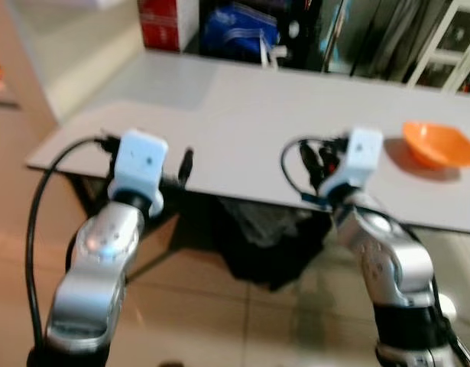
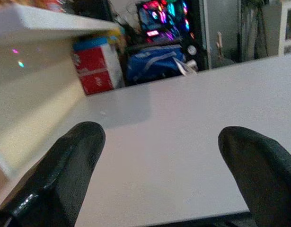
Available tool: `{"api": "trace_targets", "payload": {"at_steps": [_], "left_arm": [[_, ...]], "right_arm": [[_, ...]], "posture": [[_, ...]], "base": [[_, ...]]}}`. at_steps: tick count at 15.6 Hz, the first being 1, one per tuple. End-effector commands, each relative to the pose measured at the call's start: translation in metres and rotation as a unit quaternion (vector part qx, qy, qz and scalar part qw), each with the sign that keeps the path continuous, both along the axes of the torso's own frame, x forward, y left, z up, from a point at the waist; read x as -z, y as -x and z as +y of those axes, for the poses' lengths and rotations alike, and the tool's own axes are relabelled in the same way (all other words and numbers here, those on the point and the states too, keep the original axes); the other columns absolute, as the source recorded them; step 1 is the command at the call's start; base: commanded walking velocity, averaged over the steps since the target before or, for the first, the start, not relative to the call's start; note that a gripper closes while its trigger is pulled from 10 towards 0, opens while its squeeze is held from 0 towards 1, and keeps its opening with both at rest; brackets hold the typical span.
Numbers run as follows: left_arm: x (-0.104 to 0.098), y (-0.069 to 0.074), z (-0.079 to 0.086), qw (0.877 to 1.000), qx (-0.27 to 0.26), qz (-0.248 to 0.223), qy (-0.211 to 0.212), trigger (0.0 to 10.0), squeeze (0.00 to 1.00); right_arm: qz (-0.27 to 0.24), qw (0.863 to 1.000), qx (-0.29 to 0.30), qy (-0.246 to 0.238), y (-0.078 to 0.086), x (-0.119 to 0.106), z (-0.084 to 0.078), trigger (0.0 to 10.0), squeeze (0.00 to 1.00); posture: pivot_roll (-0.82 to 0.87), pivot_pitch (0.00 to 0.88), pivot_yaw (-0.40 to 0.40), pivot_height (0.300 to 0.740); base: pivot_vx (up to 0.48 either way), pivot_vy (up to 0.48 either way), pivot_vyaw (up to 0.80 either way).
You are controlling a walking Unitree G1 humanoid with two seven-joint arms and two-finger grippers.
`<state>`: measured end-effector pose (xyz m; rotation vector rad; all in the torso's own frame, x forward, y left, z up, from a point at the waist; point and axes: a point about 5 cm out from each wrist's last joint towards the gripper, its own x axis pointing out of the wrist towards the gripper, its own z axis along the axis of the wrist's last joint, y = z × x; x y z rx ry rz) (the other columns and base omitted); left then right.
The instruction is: Setting the table
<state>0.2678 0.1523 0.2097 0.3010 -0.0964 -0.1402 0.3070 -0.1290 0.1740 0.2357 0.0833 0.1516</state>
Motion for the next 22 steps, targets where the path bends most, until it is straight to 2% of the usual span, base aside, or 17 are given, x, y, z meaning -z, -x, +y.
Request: {"api": "trace_targets", "payload": {"at_steps": [1,3,11,13,17,19,22], "left_arm": [[0.000,-0.001,0.007,1.000,-0.011,0.000,-0.004,10.0,0.00],[-0.002,-0.002,0.009,1.000,-0.016,-0.003,-0.002,10.0,0.00],[-0.003,-0.002,0.019,0.999,-0.032,-0.004,-0.012,10.0,0.00],[-0.004,-0.003,0.018,0.999,-0.030,-0.005,-0.012,10.0,0.00],[-0.005,-0.004,0.019,0.999,-0.031,-0.006,-0.015,10.0,0.00],[-0.006,-0.003,0.019,0.999,-0.029,-0.007,-0.015,10.0,0.00],[-0.005,-0.005,0.017,1.000,-0.024,-0.006,-0.017,10.0,0.00]], "right_arm": [[-0.008,1.000,-0.014,-0.004,0.000,-0.005,0.008,10.0,0.00],[-0.008,1.000,-0.019,-0.002,0.000,-0.005,0.009,10.0,0.00],[-0.006,1.000,-0.029,-0.003,-0.003,-0.004,0.014,10.0,0.00],[-0.007,1.000,-0.028,-0.003,-0.003,-0.004,0.015,10.0,0.00],[-0.006,1.000,-0.028,-0.002,-0.005,-0.004,0.014,10.0,0.00],[-0.004,1.000,-0.026,-0.004,-0.005,-0.003,0.014,10.0,0.00],[-0.004,1.000,-0.017,-0.005,-0.004,-0.003,0.012,10.0,0.00]], "posture": [[0.02,0.000,-0.083,0.740],[0.02,0.000,-0.082,0.740],[0.03,0.000,-0.084,0.740],[0.03,0.000,-0.082,0.740],[0.04,0.000,-0.085,0.740],[0.03,0.000,-0.081,0.740],[0.03,0.000,-0.074,0.740]], "base": [[0.000,0.480,0.00],[0.000,0.480,-0.80],[0.000,0.480,0.00],[0.000,0.480,-0.80],[0.000,0.480,0.00],[0.000,0.480,-0.80],[0.000,0.480,0.00]]}}
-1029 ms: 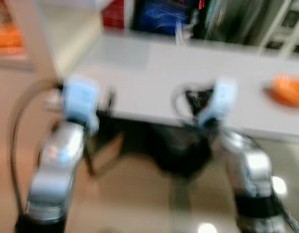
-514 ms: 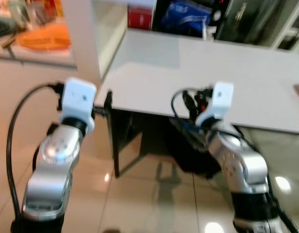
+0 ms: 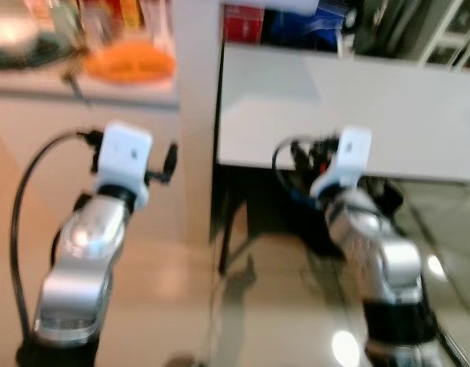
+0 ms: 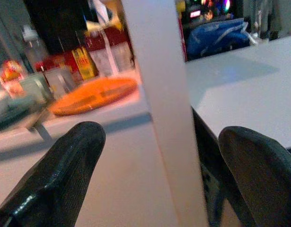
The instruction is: Setting the table
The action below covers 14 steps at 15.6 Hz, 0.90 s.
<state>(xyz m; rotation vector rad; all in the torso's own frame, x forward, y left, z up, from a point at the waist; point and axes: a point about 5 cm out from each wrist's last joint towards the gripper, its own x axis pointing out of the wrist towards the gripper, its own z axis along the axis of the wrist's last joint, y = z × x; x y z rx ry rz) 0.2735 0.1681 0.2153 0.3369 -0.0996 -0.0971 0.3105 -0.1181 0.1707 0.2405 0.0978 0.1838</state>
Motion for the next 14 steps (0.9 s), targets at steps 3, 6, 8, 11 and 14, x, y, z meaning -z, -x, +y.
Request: {"api": "trace_targets", "payload": {"at_steps": [3,6,8,11,14], "left_arm": [[0.001,-0.002,-0.001,1.000,0.005,0.003,-0.001,10.0,0.00],[0.002,-0.004,-0.001,1.000,0.012,0.007,-0.002,10.0,0.00],[0.005,-0.007,-0.002,1.000,0.017,0.012,-0.003,10.0,0.00],[0.007,-0.010,-0.004,1.000,0.021,0.014,-0.004,10.0,0.00],[0.008,-0.008,-0.003,1.000,0.018,0.013,-0.002,10.0,0.00]], "right_arm": [[-0.007,1.000,0.008,-0.001,-0.001,-0.005,-0.004,10.0,0.00],[-0.009,1.000,0.017,0.005,0.000,-0.006,-0.009,10.0,0.00],[-0.011,0.999,0.032,0.010,0.002,-0.006,-0.016,10.0,0.00],[-0.011,0.999,0.040,0.012,0.002,-0.006,-0.019,10.0,0.00],[-0.009,0.999,0.035,0.014,0.001,-0.006,-0.018,10.0,0.00]], "posture": [[0.03,0.000,-0.058,0.740],[0.01,0.000,-0.032,0.740],[0.01,0.000,-0.024,0.740],[0.00,0.000,-0.022,0.740],[0.01,0.000,-0.043,0.740]], "base": [[0.000,0.480,-0.27],[0.000,0.480,0.00],[0.000,0.480,0.00],[0.000,0.480,0.00],[0.000,0.480,-0.27]]}}
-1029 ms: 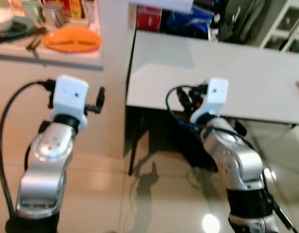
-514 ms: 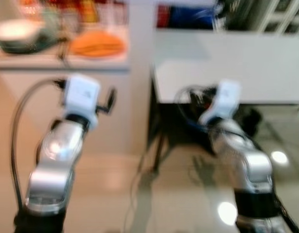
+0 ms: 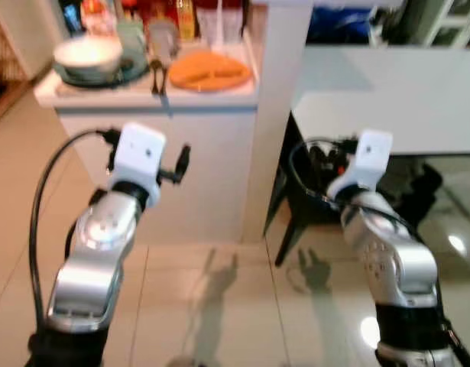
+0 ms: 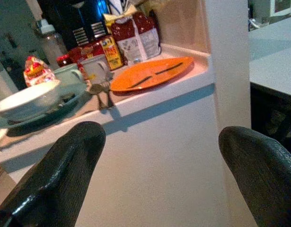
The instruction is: Setting the table
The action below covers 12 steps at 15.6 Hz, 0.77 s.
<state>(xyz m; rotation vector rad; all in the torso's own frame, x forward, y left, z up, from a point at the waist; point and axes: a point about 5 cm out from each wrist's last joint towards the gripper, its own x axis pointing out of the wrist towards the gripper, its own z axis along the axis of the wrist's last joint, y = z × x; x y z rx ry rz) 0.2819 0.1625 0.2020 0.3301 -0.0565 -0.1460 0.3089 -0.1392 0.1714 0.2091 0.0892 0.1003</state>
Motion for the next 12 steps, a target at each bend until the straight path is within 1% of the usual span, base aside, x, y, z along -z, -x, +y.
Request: {"api": "trace_targets", "payload": {"at_steps": [1,5,6,10,11,12], "left_arm": [[-0.0035,0.0014,0.0055,1.000,-0.010,-0.010,-0.003,10.0,0.00],[-0.0028,-0.0002,0.0056,1.000,-0.013,-0.011,-0.001,10.0,0.00],[-0.0039,-0.0015,0.0037,1.000,-0.009,-0.014,-0.001,10.0,0.00],[-0.0053,-0.0041,0.0018,1.000,-0.004,-0.017,-0.001,10.0,0.00],[-0.0058,-0.0040,0.0020,1.000,-0.003,-0.018,-0.001,10.0,0.00],[-0.0070,-0.0023,0.0019,1.000,0.000,-0.022,0.005,10.0,0.00]], "right_arm": [[-0.006,1.000,-0.008,-0.002,-0.0012,-0.0048,0.0038,10.0,0.00],[-0.002,1.000,-0.009,-0.001,-0.0031,-0.0055,0.0040,10.0,0.00],[-0.005,1.000,-0.008,-0.001,-0.0035,-0.0071,0.0035,10.0,0.00],[-0.007,1.000,-0.006,-0.006,-0.0060,-0.0085,0.0044,10.0,0.00],[-0.006,1.000,-0.008,-0.008,-0.0064,-0.0080,0.0051,10.0,0.00],[-0.009,1.000,-0.005,-0.006,-0.0065,-0.0080,0.0055,10.0,0.00]], "posture": [[0.01,0.000,-0.050,0.740],[0.00,0.000,-0.044,0.740],[0.00,0.000,-0.043,0.740],[0.01,0.000,-0.040,0.740],[0.01,0.000,-0.042,0.740],[0.02,0.000,-0.046,0.740]], "base": [[0.000,0.480,-0.80],[0.000,0.480,0.00],[0.000,0.480,-0.80],[0.000,0.480,0.00],[0.000,0.480,-0.80],[0.000,0.000,-0.80]]}}
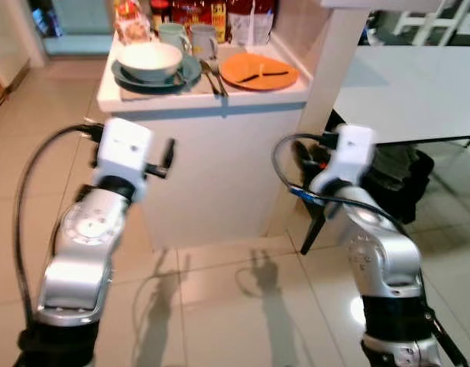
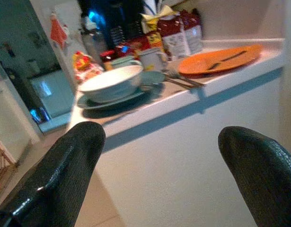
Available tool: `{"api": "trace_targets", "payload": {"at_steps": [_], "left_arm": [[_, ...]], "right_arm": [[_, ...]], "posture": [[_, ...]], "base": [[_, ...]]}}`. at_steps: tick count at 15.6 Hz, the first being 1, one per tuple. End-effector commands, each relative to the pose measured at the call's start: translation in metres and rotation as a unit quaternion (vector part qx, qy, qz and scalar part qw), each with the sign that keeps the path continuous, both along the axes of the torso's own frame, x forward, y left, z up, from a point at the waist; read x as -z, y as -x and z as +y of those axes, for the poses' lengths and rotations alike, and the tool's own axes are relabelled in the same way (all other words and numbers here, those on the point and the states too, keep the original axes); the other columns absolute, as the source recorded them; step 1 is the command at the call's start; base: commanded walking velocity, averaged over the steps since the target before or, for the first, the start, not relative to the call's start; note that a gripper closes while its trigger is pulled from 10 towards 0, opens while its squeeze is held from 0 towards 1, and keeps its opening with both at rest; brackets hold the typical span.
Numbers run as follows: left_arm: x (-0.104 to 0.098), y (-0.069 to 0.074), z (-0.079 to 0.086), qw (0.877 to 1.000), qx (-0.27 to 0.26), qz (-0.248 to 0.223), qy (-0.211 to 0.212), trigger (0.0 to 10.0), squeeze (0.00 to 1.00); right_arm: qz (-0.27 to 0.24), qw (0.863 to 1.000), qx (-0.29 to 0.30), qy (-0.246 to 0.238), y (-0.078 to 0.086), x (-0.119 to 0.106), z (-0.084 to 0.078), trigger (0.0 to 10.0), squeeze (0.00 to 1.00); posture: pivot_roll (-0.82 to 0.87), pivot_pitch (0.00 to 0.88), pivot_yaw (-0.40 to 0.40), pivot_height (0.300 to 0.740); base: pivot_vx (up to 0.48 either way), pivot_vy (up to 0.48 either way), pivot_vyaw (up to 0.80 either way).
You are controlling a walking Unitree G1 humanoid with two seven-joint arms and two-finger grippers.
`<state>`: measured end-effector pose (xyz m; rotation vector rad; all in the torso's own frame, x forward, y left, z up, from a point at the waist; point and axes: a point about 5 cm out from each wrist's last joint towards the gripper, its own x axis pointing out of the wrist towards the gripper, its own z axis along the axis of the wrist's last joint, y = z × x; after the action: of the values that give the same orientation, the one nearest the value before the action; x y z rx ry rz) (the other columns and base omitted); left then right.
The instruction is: Setting the table
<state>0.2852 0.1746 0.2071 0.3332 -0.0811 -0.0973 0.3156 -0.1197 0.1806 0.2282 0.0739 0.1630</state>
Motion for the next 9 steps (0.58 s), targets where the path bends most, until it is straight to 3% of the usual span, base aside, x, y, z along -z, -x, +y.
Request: {"api": "trace_targets", "payload": {"at_steps": [1,4,6,9], "left_arm": [[-0.0018,0.0026,-0.0118,0.999,0.028,-0.002,0.017,10.0,0.00],[-0.0010,0.0034,-0.0128,1.000,0.030,0.001,0.004,10.0,0.00],[-0.0025,0.0030,-0.0136,0.999,0.030,-0.010,0.005,10.0,0.00],[-0.0043,0.0030,-0.0177,0.999,0.040,-0.014,0.014,10.0,0.00]], "right_arm": [[-0.005,1.000,0.026,0.004,0.0002,0.0004,-0.0144,10.0,0.00],[-0.009,0.999,0.024,0.022,0.0011,0.0008,-0.0143,10.0,0.00],[-0.020,0.997,0.030,0.066,0.0003,0.0035,-0.0142,10.0,0.00],[-0.029,0.998,0.028,0.049,-0.0008,0.0026,-0.0143,10.0,0.00]], "posture": [[0.02,0.000,-0.048,0.740],[0.03,0.000,-0.055,0.740],[0.03,0.000,-0.057,0.740],[0.03,0.000,-0.061,0.740]], "base": [[0.000,0.000,0.00],[0.000,0.000,0.00],[0.000,0.000,0.00],[0.397,0.000,0.00]]}}
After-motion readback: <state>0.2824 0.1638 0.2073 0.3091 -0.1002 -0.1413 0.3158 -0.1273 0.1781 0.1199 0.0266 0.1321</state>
